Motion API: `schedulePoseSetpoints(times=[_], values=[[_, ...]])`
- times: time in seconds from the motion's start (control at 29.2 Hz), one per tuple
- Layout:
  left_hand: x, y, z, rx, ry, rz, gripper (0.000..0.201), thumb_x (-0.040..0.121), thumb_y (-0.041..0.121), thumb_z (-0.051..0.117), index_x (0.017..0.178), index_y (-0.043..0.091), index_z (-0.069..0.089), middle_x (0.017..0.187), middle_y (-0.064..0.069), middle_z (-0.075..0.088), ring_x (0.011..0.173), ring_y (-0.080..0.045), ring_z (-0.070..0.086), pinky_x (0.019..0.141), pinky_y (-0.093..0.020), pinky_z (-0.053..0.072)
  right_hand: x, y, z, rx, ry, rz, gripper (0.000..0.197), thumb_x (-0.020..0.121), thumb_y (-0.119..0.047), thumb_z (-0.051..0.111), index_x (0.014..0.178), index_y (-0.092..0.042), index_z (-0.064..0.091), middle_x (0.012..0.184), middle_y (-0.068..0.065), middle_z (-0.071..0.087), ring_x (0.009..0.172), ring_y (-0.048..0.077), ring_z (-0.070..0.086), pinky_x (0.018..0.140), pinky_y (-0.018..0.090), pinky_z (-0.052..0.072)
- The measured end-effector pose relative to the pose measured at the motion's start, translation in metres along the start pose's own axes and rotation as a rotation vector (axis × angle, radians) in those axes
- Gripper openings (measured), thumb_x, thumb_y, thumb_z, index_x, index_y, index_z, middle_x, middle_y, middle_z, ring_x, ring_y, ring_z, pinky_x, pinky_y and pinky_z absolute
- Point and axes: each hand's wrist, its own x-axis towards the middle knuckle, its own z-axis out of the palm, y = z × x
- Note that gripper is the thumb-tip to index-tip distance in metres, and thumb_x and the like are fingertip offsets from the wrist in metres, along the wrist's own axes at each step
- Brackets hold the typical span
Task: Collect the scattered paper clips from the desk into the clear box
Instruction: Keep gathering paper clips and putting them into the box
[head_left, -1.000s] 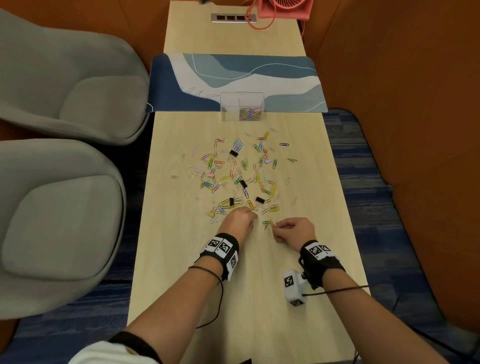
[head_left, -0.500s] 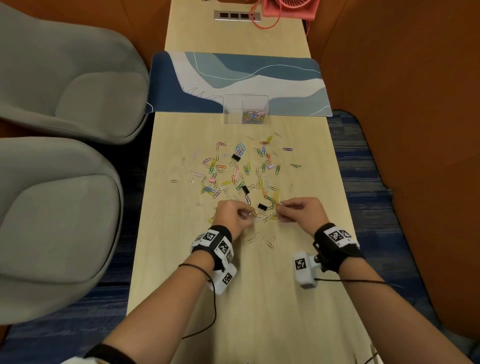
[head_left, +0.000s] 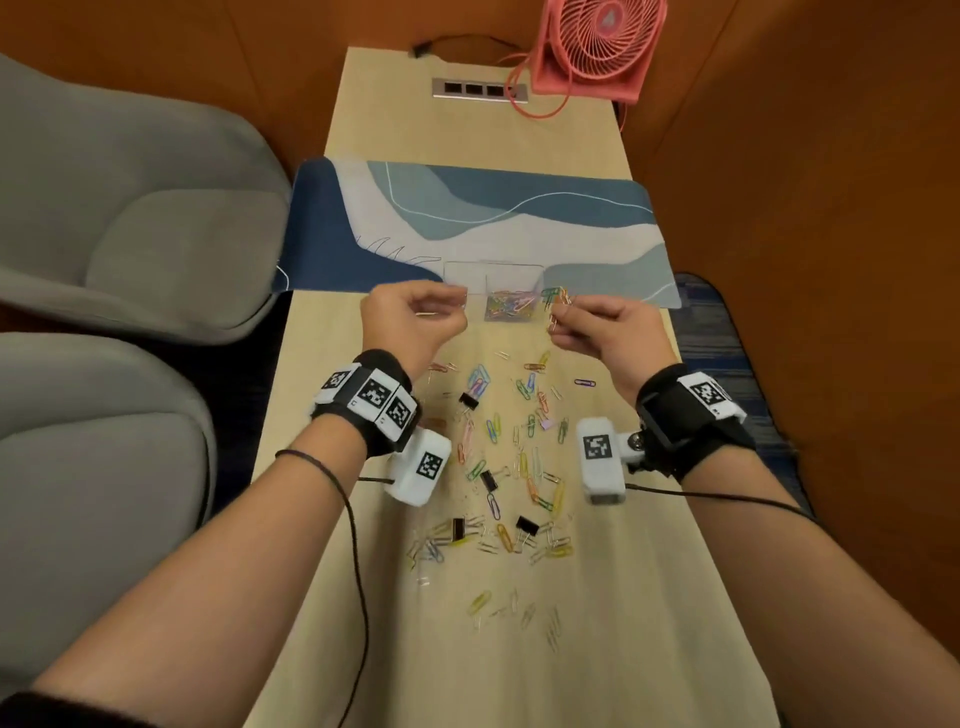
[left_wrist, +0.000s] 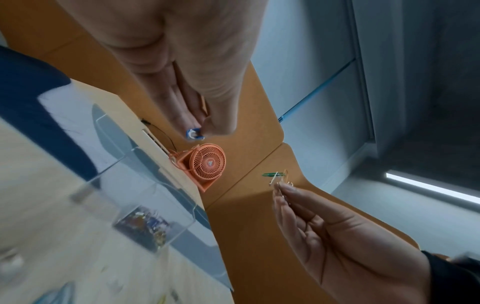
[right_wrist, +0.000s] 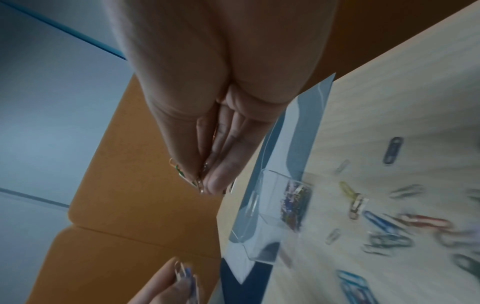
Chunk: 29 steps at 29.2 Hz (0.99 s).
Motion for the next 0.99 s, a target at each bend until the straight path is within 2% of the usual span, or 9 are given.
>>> schedulePoseSetpoints(times=[0.14, 0.34, 0.44, 0.55, 0.65, 0.72, 0.89, 0.99], values=[[0.05, 0.003, 0.026, -0.04, 0.004, 0.068, 0.021, 0.071, -0.003, 0.073, 0.088, 0.009, 0.078, 0.082, -0.002, 0.075, 0.075, -0.011, 0.071, 0.075, -0.019, 0.057, 0.043, -0.007, 0.009, 0.082, 0.023, -0.03, 0.017, 0.081, -0.001, 0.07, 0.096, 0.006, 0.068, 0.077, 0.012, 0.07, 0.064, 0.015, 0.068, 0.071, 0.024, 0.059], [0.091, -0.012, 0.072, -0.018, -0.066, 0.066, 0.02, 0.073, -0.006, 0.073, 0.087, 0.006, 0.078, 0.082, -0.003, 0.075, 0.074, -0.01, 0.071, 0.074, -0.016, 0.056, 0.082, 0.011, 0.012, 0.191, 0.1, 0.027, 0.03, 0.081, 0.0, 0.07, 0.108, 0.012, 0.063, 0.095, 0.022, 0.069, 0.069, 0.015, 0.069, 0.07, 0.023, 0.059], [0.103, -0.025, 0.086, 0.065, -0.121, 0.094, 0.02, 0.074, -0.005, 0.072, 0.088, 0.007, 0.078, 0.083, -0.003, 0.075, 0.072, -0.012, 0.071, 0.076, -0.021, 0.058, 0.093, 0.021, 0.008, 0.216, 0.123, 0.083, 0.027, 0.082, 0.0, 0.07, 0.106, 0.01, 0.065, 0.091, 0.02, 0.07, 0.069, 0.015, 0.07, 0.067, 0.021, 0.059], [0.111, -0.04, 0.092, 0.21, -0.176, 0.129, 0.015, 0.077, 0.002, 0.075, 0.087, 0.013, 0.079, 0.083, 0.001, 0.075, 0.074, -0.011, 0.071, 0.081, -0.028, 0.059, 0.1, 0.029, 0.001, 0.197, 0.135, 0.094, 0.023, 0.082, 0.001, 0.069, 0.102, 0.009, 0.066, 0.087, 0.018, 0.071, 0.07, 0.018, 0.069, 0.067, 0.021, 0.059], [0.112, -0.048, 0.095, 0.347, -0.217, 0.139, 0.013, 0.078, 0.006, 0.076, 0.085, 0.016, 0.079, 0.085, 0.001, 0.076, 0.08, -0.012, 0.07, 0.088, -0.03, 0.056, 0.106, 0.034, -0.004, 0.166, 0.143, 0.104, 0.023, 0.081, 0.0, 0.07, 0.102, 0.009, 0.066, 0.088, 0.02, 0.07, 0.068, 0.019, 0.069, 0.073, 0.025, 0.06], [0.112, -0.05, 0.095, 0.415, -0.245, 0.17, 0.014, 0.079, 0.006, 0.075, 0.087, 0.017, 0.079, 0.086, 0.001, 0.076, 0.08, -0.012, 0.069, 0.089, -0.031, 0.056, 0.109, 0.037, -0.006, 0.138, 0.149, 0.105, 0.024, 0.081, 0.0, 0.071, 0.102, 0.009, 0.067, 0.089, 0.022, 0.07, 0.067, 0.02, 0.068, 0.073, 0.026, 0.06], [0.113, -0.048, 0.098, 0.445, -0.252, 0.202, 0.026, 0.083, 0.001, 0.065, 0.092, 0.021, 0.078, 0.092, 0.006, 0.076, 0.086, -0.01, 0.069, 0.088, -0.031, 0.056, 0.113, 0.043, -0.009, 0.045, 0.165, 0.074, 0.026, 0.078, -0.002, 0.075, 0.101, 0.01, 0.067, 0.084, 0.021, 0.07, 0.07, 0.023, 0.067, 0.071, 0.026, 0.06], [0.109, -0.045, 0.096, 0.393, -0.263, 0.263, 0.034, 0.082, -0.005, 0.057, 0.096, 0.019, 0.077, 0.093, 0.005, 0.075, 0.088, -0.009, 0.068, 0.089, -0.029, 0.055, 0.117, 0.04, -0.006, -0.1, 0.176, 0.002, 0.025, 0.078, -0.005, 0.076, 0.098, 0.007, 0.069, 0.082, 0.021, 0.071, 0.066, 0.02, 0.067, 0.069, 0.026, 0.059]])
